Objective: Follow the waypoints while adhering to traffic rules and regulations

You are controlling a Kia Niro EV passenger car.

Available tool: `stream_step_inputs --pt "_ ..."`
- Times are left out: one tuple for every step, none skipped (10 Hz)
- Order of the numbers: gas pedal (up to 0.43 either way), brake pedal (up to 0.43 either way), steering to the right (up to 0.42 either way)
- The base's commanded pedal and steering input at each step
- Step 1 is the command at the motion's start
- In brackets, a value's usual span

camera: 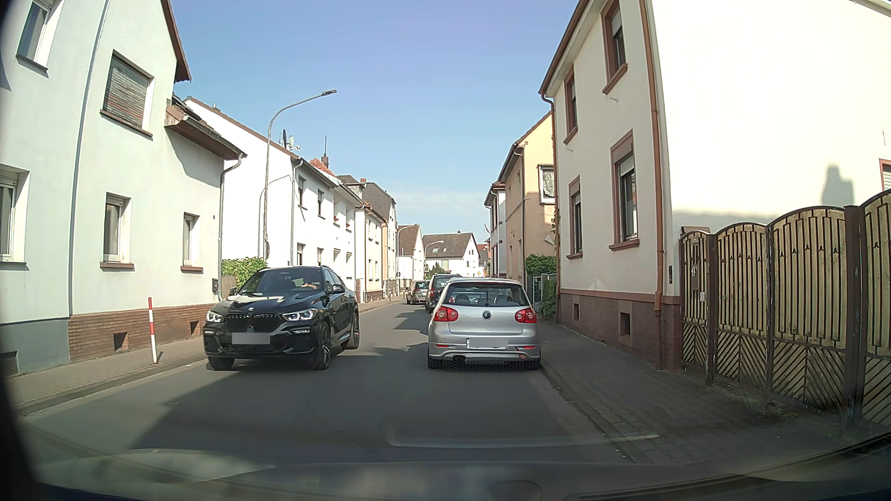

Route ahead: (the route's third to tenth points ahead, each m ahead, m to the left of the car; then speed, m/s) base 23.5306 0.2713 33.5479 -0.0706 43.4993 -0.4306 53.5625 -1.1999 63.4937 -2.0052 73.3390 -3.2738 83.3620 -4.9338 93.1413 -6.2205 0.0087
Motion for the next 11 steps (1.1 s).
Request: stream_step_inputs --pt "0.000 0.030 -0.014" --pt "0.000 0.030 -0.014" --pt "0.000 0.030 -0.014" --pt "0.000 0.030 -0.014" --pt "0.079 0.030 -0.014" --pt "0.157 0.030 -0.018" --pt "0.177 0.030 -0.049" --pt "0.220 0.030 -0.094" --pt "0.240 0.030 -0.146" --pt "0.268 0.030 -0.205" --pt "0.280 0.030 -0.237"
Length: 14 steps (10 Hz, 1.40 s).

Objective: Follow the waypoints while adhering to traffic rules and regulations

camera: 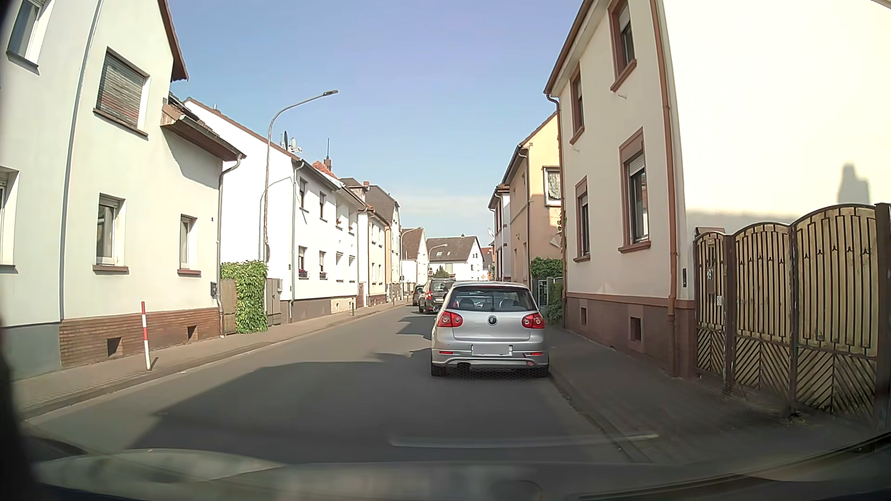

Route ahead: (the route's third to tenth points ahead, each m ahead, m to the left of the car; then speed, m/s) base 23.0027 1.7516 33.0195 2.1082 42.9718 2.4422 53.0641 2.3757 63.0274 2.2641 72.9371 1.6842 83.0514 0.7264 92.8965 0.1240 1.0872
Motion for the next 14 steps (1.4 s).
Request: stream_step_inputs --pt "0.287 0.030 -0.274" --pt "0.311 0.030 -0.314" --pt "0.331 0.030 -0.345" --pt "0.339 0.030 -0.387" --pt "0.339 0.030 -0.419" --pt "0.350 0.030 -0.432" --pt "0.370 0.030 -0.437" --pt "0.398 0.030 -0.429" --pt "0.409 0.030 -0.416" --pt "0.409 0.030 -0.385" --pt "0.409 0.030 -0.350" --pt "0.409 0.030 -0.305" --pt "0.409 0.030 -0.263" --pt "0.421 0.030 -0.203"
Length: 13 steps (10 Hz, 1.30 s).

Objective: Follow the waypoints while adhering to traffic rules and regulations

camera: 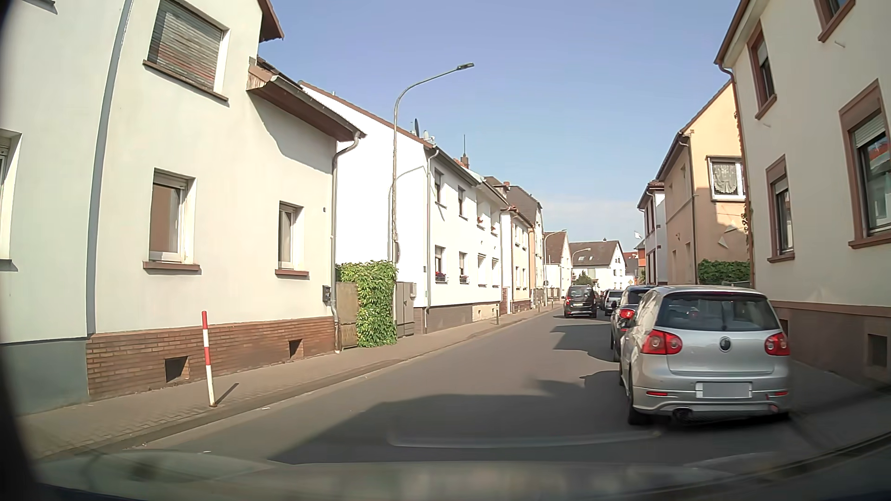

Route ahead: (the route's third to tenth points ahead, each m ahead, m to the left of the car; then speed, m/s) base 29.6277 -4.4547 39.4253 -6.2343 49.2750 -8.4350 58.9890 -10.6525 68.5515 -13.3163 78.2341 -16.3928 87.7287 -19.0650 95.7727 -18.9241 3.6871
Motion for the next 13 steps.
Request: stream_step_inputs --pt "0.421 0.030 -0.142" --pt "0.421 0.030 -0.086" --pt "0.421 0.030 -0.021" --pt "0.409 0.030 0.027" --pt "0.398 0.030 0.058" --pt "0.339 0.030 0.080" --pt "0.299 0.030 0.094" --pt "0.268 0.030 0.104" --pt "0.240 0.030 0.113" --pt "0.157 0.030 0.123" --pt "0.118 0.030 0.127" --pt "0.079 0.030 0.127" --pt "0.008 0.030 0.126"
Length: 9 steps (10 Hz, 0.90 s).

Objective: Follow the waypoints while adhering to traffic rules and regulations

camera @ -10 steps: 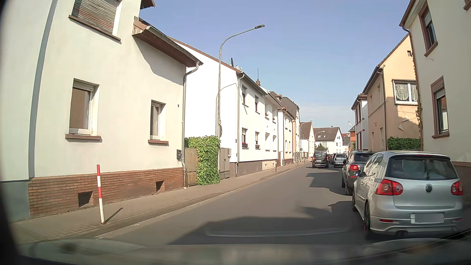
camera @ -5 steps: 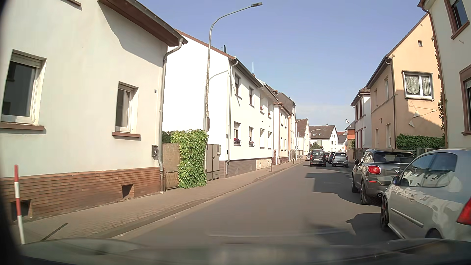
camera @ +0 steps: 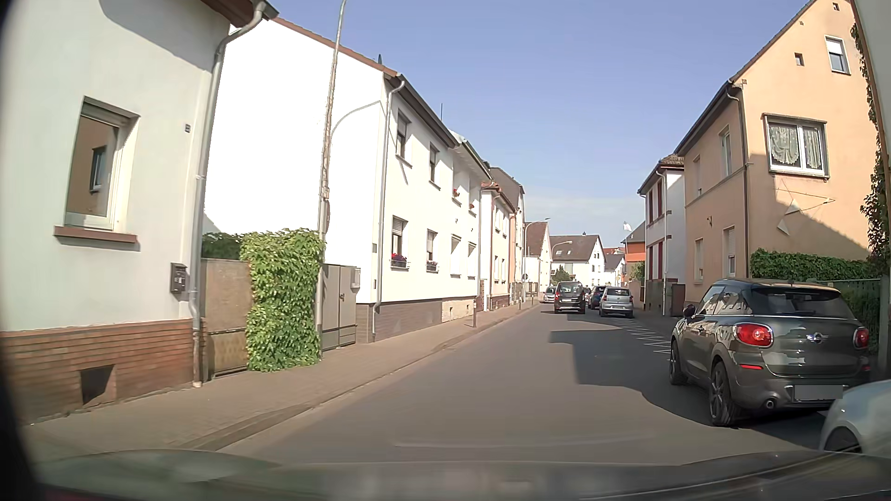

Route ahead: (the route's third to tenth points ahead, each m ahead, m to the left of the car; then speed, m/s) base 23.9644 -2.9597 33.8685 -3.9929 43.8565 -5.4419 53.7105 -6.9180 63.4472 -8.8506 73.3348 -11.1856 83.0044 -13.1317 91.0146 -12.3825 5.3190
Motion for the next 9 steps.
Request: stream_step_inputs --pt "0.000 0.030 0.126" --pt "0.000 0.030 0.126" --pt "0.000 0.030 0.126" --pt "0.000 0.030 0.126" --pt "0.000 0.030 0.126" --pt "0.000 0.030 0.126" --pt "0.000 0.030 0.126" --pt "0.000 0.030 0.125" --pt "0.000 0.030 0.124"
